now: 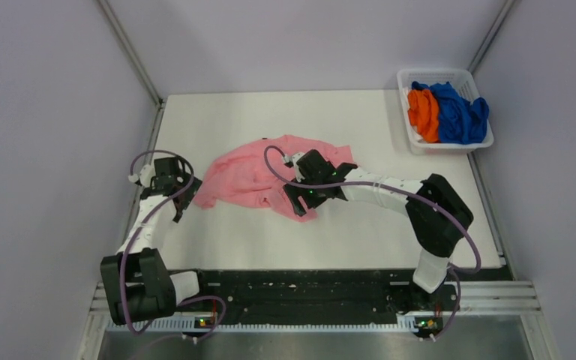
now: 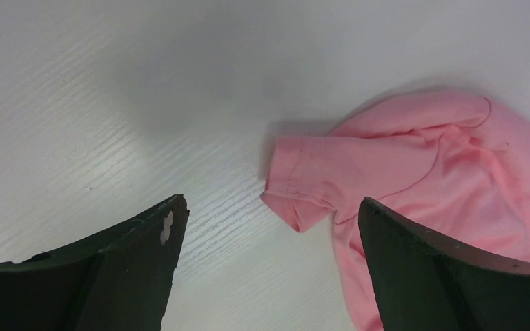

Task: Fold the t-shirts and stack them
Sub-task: Flatten out the tshirt

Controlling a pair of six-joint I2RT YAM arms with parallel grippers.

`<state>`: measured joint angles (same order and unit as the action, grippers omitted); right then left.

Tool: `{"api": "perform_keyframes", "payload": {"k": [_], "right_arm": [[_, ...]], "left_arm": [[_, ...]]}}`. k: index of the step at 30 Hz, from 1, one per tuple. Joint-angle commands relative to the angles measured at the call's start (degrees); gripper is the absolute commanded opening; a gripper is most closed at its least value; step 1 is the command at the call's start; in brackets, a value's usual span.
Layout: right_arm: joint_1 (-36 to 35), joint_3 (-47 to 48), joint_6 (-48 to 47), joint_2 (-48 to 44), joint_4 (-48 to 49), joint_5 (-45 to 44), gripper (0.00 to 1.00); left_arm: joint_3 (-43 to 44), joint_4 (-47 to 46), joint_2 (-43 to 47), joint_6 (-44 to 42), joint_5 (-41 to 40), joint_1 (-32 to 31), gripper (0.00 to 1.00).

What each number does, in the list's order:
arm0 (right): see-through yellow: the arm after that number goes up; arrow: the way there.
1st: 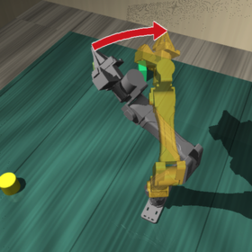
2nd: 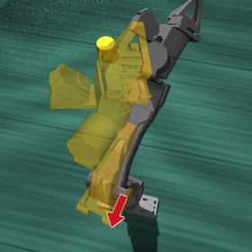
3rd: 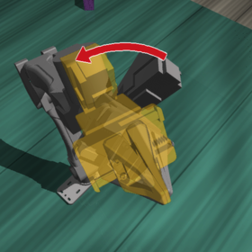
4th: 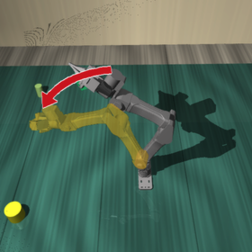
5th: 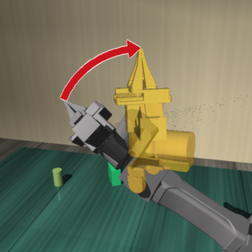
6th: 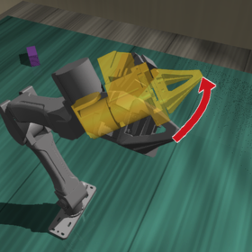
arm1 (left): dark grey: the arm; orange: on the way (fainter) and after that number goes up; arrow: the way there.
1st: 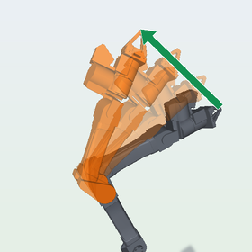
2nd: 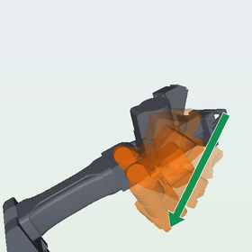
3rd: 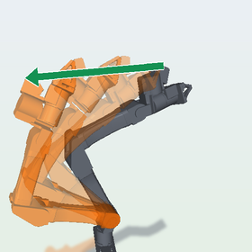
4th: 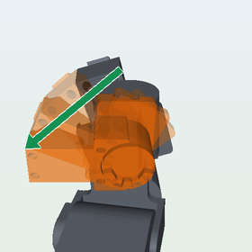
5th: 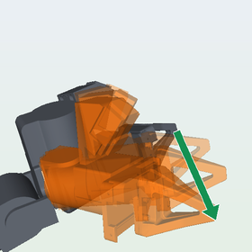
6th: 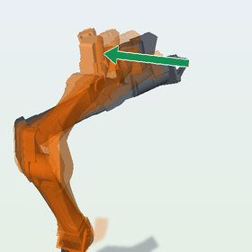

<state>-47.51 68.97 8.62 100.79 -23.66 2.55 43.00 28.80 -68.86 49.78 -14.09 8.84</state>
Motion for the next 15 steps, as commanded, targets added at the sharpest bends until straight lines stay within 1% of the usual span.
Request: {"api": "perform_keyframes", "payload": {"k": [1, 4, 7, 10, 11, 12, 13, 14, 15], "right_arm": [[0.2, -1.2, 1.9, 1.4, -0.6, 3.4, 0.75], [-1.0, -2.2, 2.9, 3.5, 1.1, 2.4, 0.73], [-1.2, -2.4, 5.1, 5.7, 2.4, 1.4, 0.66], [-2.0, -2.8, 5.7, 6.9, 2.8, -4.1, 0.62], [-2.0, -2.6, 6.7, 7.3, 2.4, -6.4, 0.59], [-2.0, -2.4, 7.8, 7.7, 2.1, -8.3, 0.52], [-2.0, -2.4, 8.4, 7.9, 1.9, -9.5, 0.39], [-2.0, -2.3, 9.9, 7.6, 1.5, -11.3, 0.19], [-2.0, -2.4, 11.7, 7.2, 0.8, -14.0, 0.00]], "left_arm": [[-2.0, -5.8, -1.2, 3.3, 3.6, 1.8, 0.97], [-3.2, -6.5, -1.7, 2.4, 3.9, 1.8, 0.97], [-4.1, -6.5, -1.4, 1.7, 3.4, 1.8, 0.97], [-4.9, -6.7, -1.1, 1.2, 3.1, 1.8, 0.97], [-5.0, -6.5, -1.1, 1.1, 2.4, 1.8, 0.96], [-5.1, -6.3, -1.2, 0.9, 2.3, 1.8, 0.97], [-5.1, -6.1, -1.1, 0.5, 2.7, 1.8, 0.97], [-5.2, -6.1, -1.0, 0.5, 3.3, 1.8, 0.97], [-5.3, -6.1, -0.8, -0.6, 5.1, 1.8, 0.96]]}}
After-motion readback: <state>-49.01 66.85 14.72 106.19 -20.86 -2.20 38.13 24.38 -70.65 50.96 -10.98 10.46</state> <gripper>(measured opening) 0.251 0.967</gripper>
